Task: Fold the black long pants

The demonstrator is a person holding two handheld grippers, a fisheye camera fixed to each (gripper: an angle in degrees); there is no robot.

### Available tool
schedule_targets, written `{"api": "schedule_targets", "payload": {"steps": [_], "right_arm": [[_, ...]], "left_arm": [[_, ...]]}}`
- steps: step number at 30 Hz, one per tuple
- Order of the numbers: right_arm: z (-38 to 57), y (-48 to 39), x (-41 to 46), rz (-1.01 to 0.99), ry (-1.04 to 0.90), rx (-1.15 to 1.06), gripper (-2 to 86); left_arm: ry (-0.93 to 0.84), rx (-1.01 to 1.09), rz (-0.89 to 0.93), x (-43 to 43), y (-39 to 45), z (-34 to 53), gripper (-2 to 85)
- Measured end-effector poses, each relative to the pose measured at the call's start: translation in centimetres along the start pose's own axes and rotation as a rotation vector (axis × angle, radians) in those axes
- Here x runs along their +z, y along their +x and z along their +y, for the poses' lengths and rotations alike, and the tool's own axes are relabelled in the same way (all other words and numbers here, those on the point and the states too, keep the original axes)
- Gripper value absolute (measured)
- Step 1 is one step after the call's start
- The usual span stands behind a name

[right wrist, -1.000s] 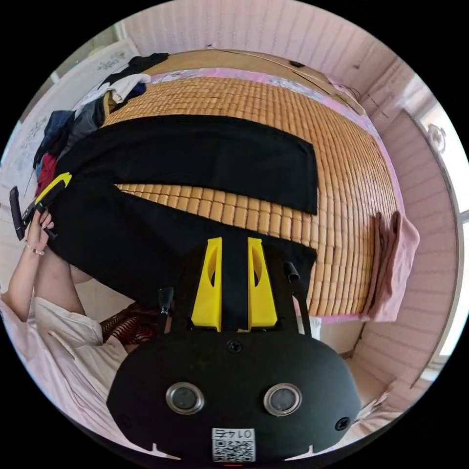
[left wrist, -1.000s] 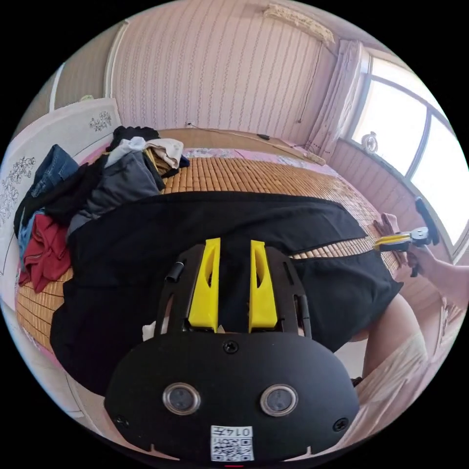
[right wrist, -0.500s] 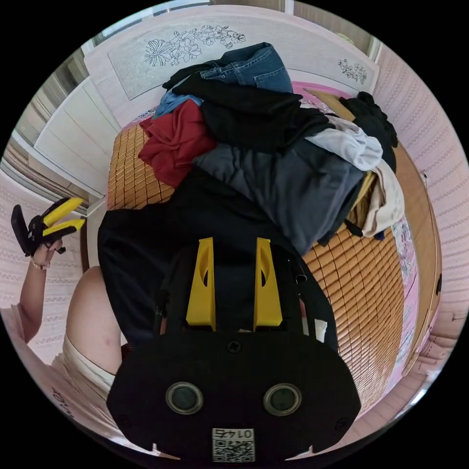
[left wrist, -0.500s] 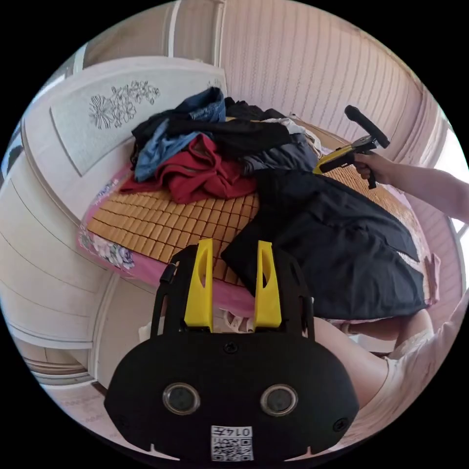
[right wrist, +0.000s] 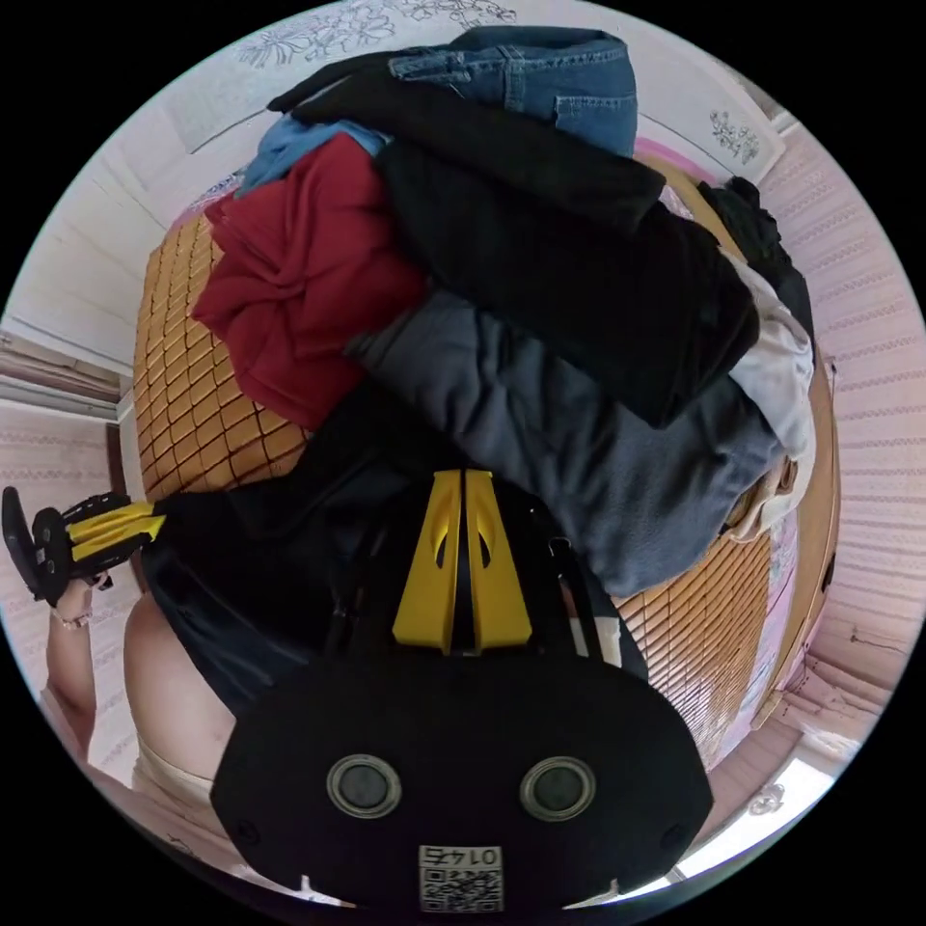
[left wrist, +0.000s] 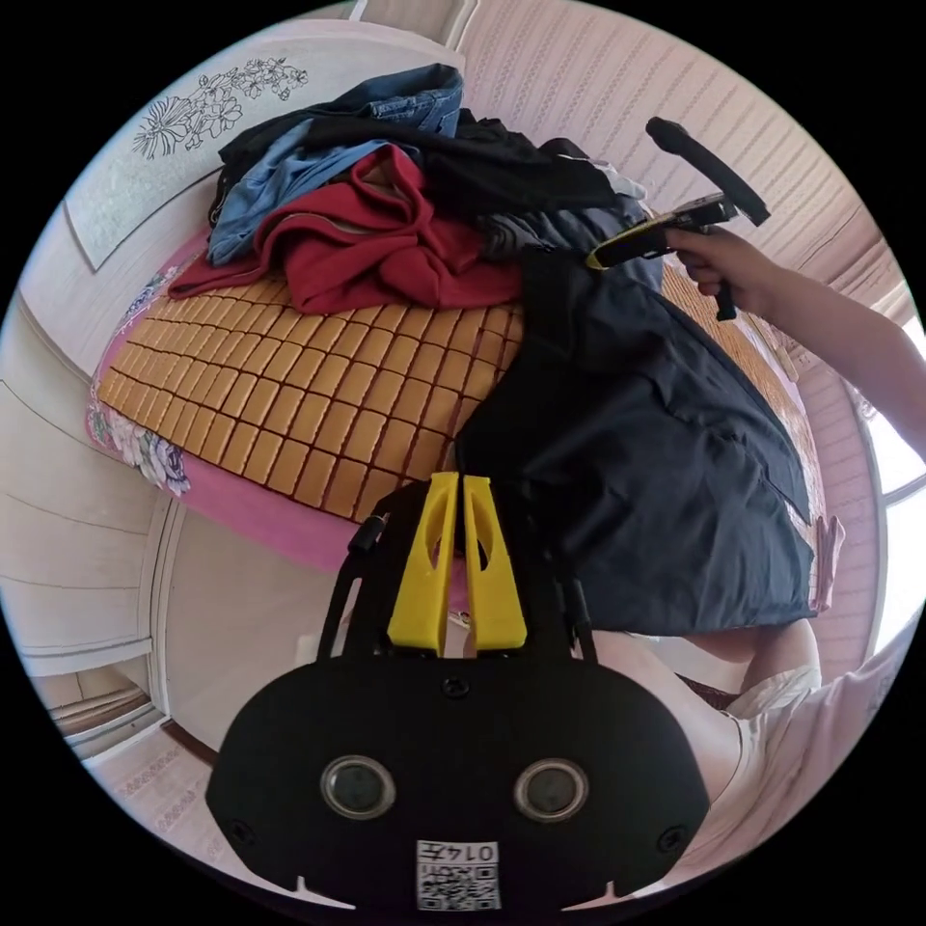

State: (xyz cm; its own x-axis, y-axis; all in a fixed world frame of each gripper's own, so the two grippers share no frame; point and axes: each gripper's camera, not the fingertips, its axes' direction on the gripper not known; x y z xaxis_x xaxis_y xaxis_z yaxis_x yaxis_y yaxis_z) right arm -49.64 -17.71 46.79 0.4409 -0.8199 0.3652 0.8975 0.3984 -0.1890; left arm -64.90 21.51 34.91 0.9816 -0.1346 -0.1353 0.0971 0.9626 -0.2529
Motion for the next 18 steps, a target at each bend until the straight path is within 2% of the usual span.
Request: {"api": "schedule_targets", "payload": {"steps": [3, 5, 9, 12, 15, 18], "right_arm": [[1.8, 0.3, -2.8, -0.020, 0.099, -0.085, -0.8], [2.5, 1.2, -3.5, -0.029, 0.146, -0.053, -0.7], [3.8, 2.6, -1.8, -0.116, 0.155, 0.057, 1.0], [8.2, 4.1, -2.5, -0.168, 0.223, 0.105, 5.6], [17.3, 6.8, -5.2, -0.196, 0.324, 0.122, 7.7], [30.8, 10.7, -7.2, -0.196, 0.356, 0.256, 8.0]], "left_arm": [[0.074, -0.016, -0.026, -2.7, -1.1, 0.5, -0.8], [0.131, -0.063, 0.026, -3.9, -2.6, 0.9, -0.9], [0.074, -0.117, -0.008, -1.9, -4.9, 0.4, -0.9], [0.019, -0.115, 0.006, -0.4, -6.3, 0.0, -0.5], [0.047, -0.166, -0.006, -1.0, -8.0, 0.1, 1.6], [0.096, -0.252, 0.025, -2.4, -9.8, 0.8, 6.4]]}}
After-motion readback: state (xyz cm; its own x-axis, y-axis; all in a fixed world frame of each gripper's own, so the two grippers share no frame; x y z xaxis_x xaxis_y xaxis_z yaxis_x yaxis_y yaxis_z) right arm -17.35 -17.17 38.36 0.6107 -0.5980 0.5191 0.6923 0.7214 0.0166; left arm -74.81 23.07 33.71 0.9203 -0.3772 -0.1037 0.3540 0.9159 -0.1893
